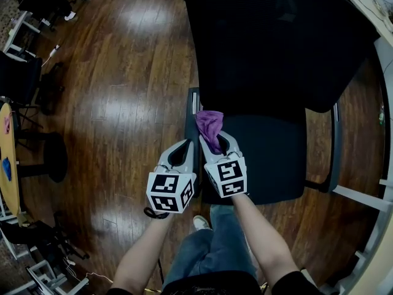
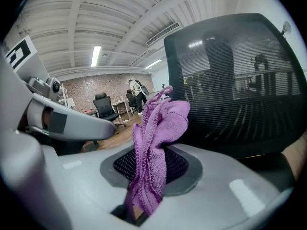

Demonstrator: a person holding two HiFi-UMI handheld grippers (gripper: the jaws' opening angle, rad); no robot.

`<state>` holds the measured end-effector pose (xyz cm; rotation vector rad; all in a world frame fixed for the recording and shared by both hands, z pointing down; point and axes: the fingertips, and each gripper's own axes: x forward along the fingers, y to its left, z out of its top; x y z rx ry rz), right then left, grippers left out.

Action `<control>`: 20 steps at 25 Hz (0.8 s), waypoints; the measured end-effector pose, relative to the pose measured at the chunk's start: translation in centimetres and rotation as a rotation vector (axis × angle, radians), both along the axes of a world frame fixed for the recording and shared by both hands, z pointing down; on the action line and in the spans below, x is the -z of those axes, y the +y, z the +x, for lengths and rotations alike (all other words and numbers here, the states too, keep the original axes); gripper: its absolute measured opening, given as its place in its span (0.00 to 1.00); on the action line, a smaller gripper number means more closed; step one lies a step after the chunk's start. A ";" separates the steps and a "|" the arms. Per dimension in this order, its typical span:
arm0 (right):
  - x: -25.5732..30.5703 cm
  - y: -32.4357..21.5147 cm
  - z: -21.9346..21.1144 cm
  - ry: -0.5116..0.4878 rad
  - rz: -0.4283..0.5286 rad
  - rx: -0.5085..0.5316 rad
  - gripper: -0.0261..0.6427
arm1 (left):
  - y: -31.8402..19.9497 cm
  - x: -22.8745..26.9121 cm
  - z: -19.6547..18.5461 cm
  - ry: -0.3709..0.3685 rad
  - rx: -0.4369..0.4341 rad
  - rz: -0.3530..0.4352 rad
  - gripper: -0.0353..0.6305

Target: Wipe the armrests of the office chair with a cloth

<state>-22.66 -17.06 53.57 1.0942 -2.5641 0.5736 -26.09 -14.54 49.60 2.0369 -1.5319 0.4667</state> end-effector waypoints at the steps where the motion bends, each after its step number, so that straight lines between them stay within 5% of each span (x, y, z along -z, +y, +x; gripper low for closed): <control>1: 0.0 0.7 0.1 0.003 0.001 -0.005 0.19 | 0.6 0.0 0.1 0.000 -0.007 0.000 0.06; 20: 0.3 15.0 1.6 0.017 0.008 -0.110 0.19 | 13.2 -0.3 1.3 0.000 -0.145 0.013 0.06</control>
